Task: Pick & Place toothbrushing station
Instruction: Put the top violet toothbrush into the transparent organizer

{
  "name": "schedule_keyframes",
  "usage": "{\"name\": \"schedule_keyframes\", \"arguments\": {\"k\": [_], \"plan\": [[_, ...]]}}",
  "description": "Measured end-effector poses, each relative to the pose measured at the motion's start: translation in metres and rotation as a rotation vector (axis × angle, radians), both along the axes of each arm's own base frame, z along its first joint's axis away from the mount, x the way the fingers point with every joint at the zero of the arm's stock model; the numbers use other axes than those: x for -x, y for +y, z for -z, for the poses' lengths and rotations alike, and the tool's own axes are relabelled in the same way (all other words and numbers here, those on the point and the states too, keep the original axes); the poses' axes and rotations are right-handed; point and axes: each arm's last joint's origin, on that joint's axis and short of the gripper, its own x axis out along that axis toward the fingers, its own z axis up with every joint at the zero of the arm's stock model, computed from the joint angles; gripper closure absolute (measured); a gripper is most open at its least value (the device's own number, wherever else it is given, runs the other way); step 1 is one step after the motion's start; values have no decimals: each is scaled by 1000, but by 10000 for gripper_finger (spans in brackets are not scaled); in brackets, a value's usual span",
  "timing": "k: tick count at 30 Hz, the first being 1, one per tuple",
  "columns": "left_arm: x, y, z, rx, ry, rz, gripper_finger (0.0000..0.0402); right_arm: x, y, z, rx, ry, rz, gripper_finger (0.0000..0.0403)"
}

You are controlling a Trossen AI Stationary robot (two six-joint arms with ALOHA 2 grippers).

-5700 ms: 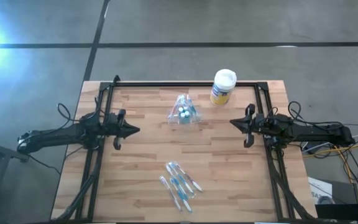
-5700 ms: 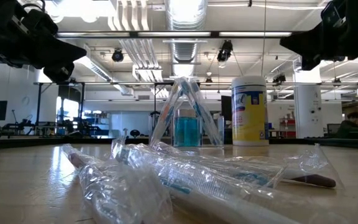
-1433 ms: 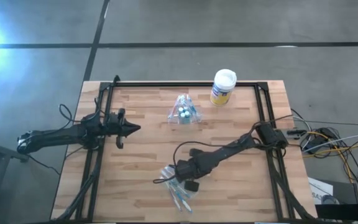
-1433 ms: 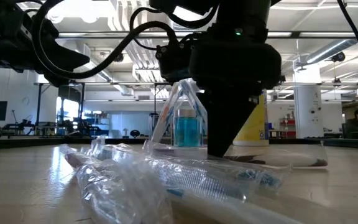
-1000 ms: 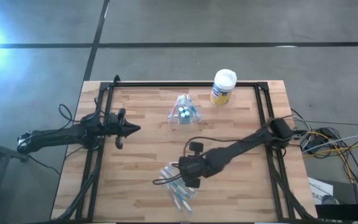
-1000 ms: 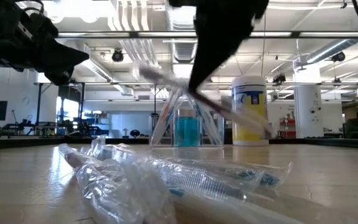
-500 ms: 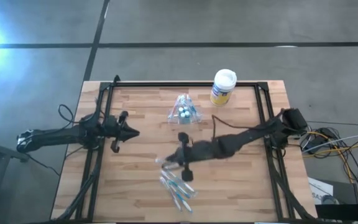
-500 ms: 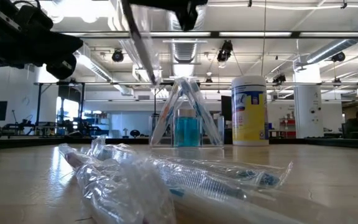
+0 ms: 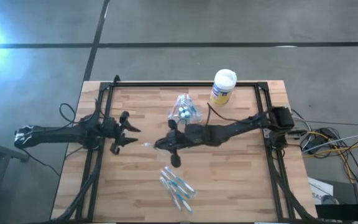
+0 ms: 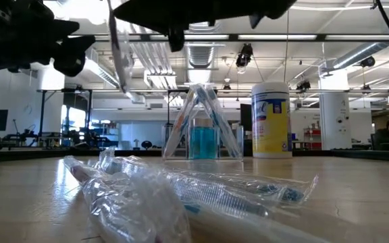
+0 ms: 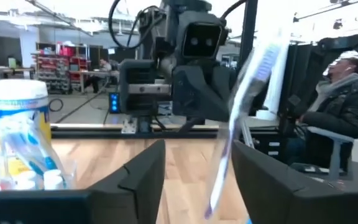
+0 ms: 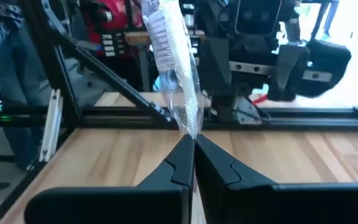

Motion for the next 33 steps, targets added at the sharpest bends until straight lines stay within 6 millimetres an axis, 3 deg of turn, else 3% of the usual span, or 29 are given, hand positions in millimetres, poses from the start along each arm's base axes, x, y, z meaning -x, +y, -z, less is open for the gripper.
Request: {"name": "schedule_keyframes", "arguments": {"k": [7,14,21,33], "plan": [[-3,0,-3,1,-8,3,202,-33,-8,-9,13,-33,-41,395],[-7,0,4,5,58,6,202,-49,-22,-16,24,-67,-10,395],[-8,0,6,3,71,16,202,-49,-34,-11,33,-48,61,395],[-9,0,2,-1,29,29,202,-49,-36,-9,38,-67,94,395]]}}
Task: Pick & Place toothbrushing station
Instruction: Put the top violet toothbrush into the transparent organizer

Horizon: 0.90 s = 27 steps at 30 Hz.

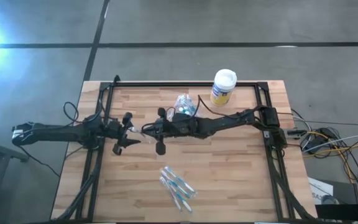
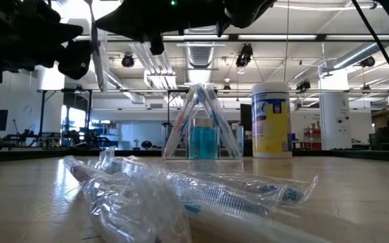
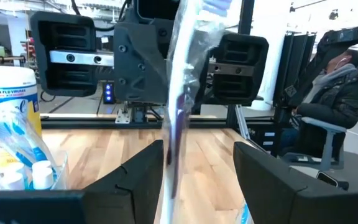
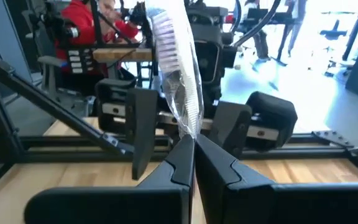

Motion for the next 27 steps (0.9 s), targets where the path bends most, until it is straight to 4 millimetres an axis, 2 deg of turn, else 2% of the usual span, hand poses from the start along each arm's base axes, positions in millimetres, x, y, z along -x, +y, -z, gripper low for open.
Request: {"name": "schedule_keyframes", "arguments": {"k": [6,13,19,23,27], "plan": [[-1,1,0,1,1,-14,202,0,1,-2,-5,-20,-1,395],[-2,1,1,4,8,-43,202,-9,-1,19,-22,-34,5,395],[-2,2,2,1,11,-43,213,-10,-3,20,-35,-37,9,395],[-3,2,2,-9,11,-44,252,-9,-2,19,-34,-38,7,395],[-2,2,2,-22,6,-44,331,-9,-2,18,-38,-37,6,395]]}}
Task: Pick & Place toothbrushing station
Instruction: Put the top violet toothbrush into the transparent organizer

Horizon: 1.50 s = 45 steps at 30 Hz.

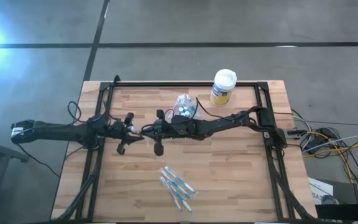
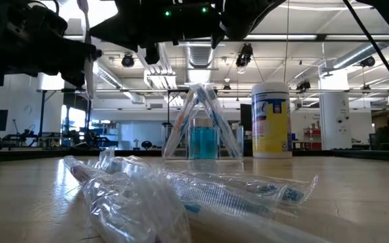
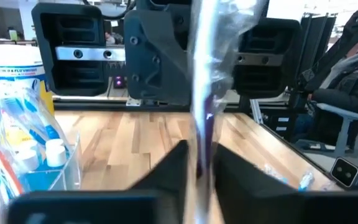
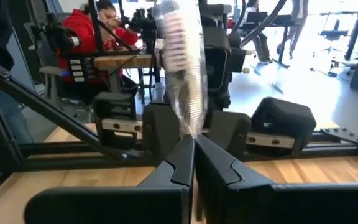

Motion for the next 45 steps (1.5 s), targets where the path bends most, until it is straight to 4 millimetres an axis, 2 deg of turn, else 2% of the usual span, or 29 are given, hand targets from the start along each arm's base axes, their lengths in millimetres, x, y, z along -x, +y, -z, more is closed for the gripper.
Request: {"name": "schedule_keyframes", "arguments": {"k": [2,3,11,16,20,23,26,30,35,39,42,45], "plan": [[0,0,0,1,-2,1,374,0,0,0,3,3,0,395],[0,0,0,8,-4,3,379,0,0,0,5,2,-1,395],[0,0,-1,18,2,11,379,1,0,2,5,43,-3,389],[0,0,-1,8,0,7,379,10,1,-11,10,106,-6,350],[0,0,-1,8,-1,-7,379,23,2,-28,12,186,-6,309],[0,1,-1,7,0,-32,379,38,10,-39,46,197,-26,287],[0,1,0,5,8,-32,379,62,23,-46,80,123,-65,280],[-1,-2,6,-8,62,66,379,113,35,-49,85,-14,-54,292],[-3,-2,5,0,87,83,379,185,45,-25,85,-15,50,339],[-18,-1,-20,-14,90,125,379,225,51,-2,39,22,98,387],[-36,3,-44,-78,68,90,379,244,56,17,32,2,132,392],[-55,9,-63,-141,56,64,379,262,61,29,30,-88,143,394]]}}
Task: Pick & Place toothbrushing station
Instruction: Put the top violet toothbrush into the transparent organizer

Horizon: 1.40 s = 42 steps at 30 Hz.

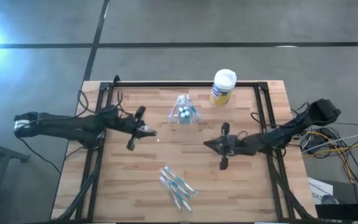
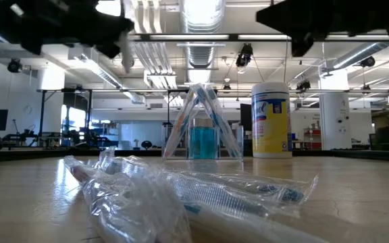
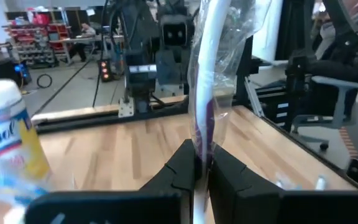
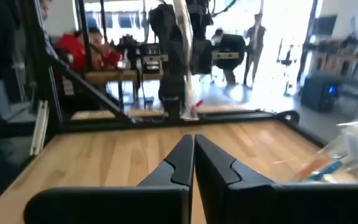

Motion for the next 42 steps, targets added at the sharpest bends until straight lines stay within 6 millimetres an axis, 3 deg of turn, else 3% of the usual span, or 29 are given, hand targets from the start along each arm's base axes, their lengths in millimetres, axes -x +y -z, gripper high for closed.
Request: {"name": "schedule_keyframes", "arguments": {"k": [4,7,12,18,29,42], "plan": [[-27,16,-15,-19,16,-10,379,16,2,19,6,-21,7,395],[-44,36,-14,-39,51,-74,379,21,1,22,-3,-35,0,395],[-62,74,5,-22,45,-82,379,24,-1,24,-12,-31,-10,395],[-73,107,42,76,101,-229,379,24,-1,26,-17,-15,-14,395],[-89,121,76,111,214,-386,379,24,-1,26,-30,-15,-14,394],[-82,118,88,159,256,-399,365,24,-1,27,-53,-18,-15,394]]}}
